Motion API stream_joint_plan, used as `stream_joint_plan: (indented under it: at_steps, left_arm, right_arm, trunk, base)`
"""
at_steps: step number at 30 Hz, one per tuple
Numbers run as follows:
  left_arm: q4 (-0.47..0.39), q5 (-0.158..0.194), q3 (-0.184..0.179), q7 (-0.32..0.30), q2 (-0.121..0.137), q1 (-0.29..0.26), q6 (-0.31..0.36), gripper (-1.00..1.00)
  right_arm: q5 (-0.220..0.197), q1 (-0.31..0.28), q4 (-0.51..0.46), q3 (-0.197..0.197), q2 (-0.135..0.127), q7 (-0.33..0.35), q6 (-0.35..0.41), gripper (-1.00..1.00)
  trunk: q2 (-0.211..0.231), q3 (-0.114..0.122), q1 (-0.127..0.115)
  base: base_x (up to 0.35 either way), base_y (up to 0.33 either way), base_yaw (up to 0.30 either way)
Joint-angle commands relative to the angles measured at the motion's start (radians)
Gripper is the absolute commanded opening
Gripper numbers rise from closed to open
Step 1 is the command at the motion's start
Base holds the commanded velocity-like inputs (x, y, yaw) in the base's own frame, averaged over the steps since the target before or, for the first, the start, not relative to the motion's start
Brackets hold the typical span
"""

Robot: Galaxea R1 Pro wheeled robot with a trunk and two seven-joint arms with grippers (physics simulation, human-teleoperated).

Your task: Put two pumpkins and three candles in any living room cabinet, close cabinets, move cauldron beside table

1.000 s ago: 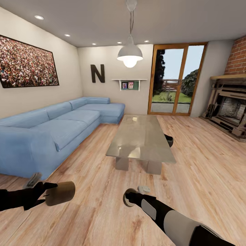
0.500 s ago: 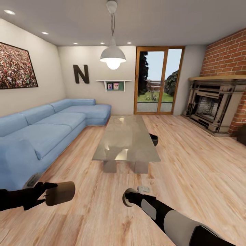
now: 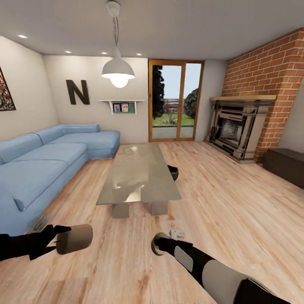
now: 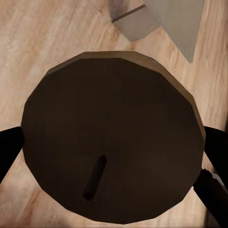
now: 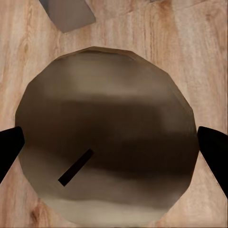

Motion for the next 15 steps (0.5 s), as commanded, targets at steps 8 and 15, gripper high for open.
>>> stream_joint_plan:
  at_steps: [8,15]
  left_arm:
    - [-0.001,0.015,0.001,0.010,0.000,0.000,0.000,-1.00]
    - [-0.001,0.015,0.001,0.010,0.000,0.000,0.000,-1.00]
  right_arm:
    - [-0.005,-0.001,-0.002,0.006,-0.001,-0.006,0.003,-1.00]
    - [-0.005,-0.001,-0.002,0.006,-0.001,-0.006,0.003,-1.00]
  trunk:
    - [0.056,0.024,-0.031]
    - [0.105,0.046,-0.058]
  base:
    - [0.000,0.000,-0.279]
    - [0.000,0.000,-0.279]
